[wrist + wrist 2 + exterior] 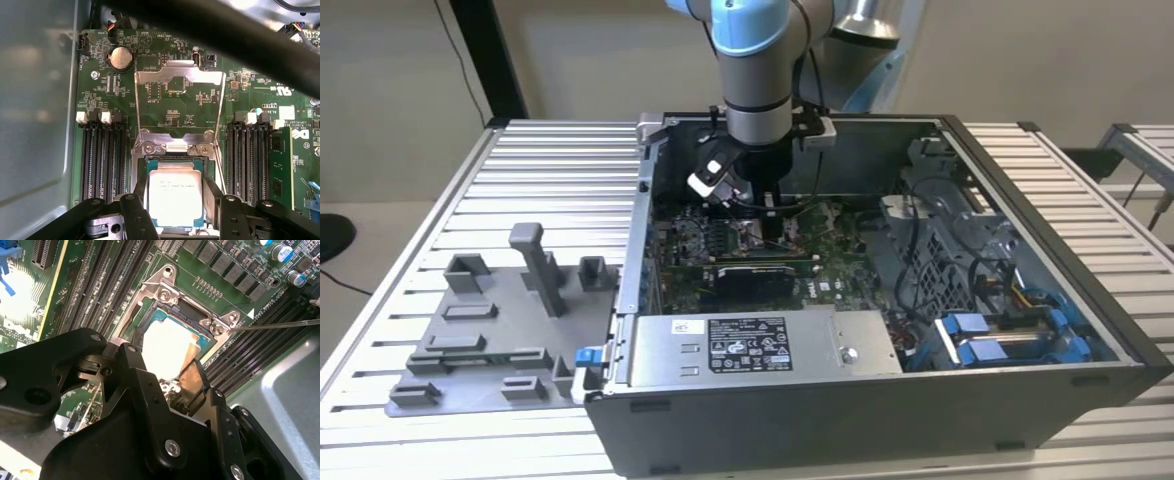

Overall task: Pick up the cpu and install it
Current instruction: 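Pick up the cpu and move it towards the insertion slot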

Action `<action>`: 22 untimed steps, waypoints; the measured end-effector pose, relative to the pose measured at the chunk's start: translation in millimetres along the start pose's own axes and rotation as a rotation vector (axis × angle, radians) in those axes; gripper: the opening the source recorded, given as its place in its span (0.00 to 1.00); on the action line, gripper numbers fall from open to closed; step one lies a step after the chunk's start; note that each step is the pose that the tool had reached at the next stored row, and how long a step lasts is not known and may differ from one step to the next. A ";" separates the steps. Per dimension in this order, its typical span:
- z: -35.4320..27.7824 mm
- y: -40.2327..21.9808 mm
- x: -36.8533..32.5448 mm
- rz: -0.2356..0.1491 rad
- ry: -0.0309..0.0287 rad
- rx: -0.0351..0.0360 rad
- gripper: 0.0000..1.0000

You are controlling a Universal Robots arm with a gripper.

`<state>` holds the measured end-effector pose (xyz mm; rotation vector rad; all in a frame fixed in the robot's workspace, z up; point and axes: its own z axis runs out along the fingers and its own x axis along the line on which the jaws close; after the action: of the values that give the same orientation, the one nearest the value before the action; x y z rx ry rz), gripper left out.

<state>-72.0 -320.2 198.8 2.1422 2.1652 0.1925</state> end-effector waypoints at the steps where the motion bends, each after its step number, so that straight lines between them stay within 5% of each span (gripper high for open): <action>1: 0.3 0.0 0.0 0.000 0.0001 -0.0002 0.00; 22: 2.0 -0.3 -0.1 -0.001 -0.0073 0.0001 0.00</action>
<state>-72.0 -320.2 196.7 2.1383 2.1625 0.1843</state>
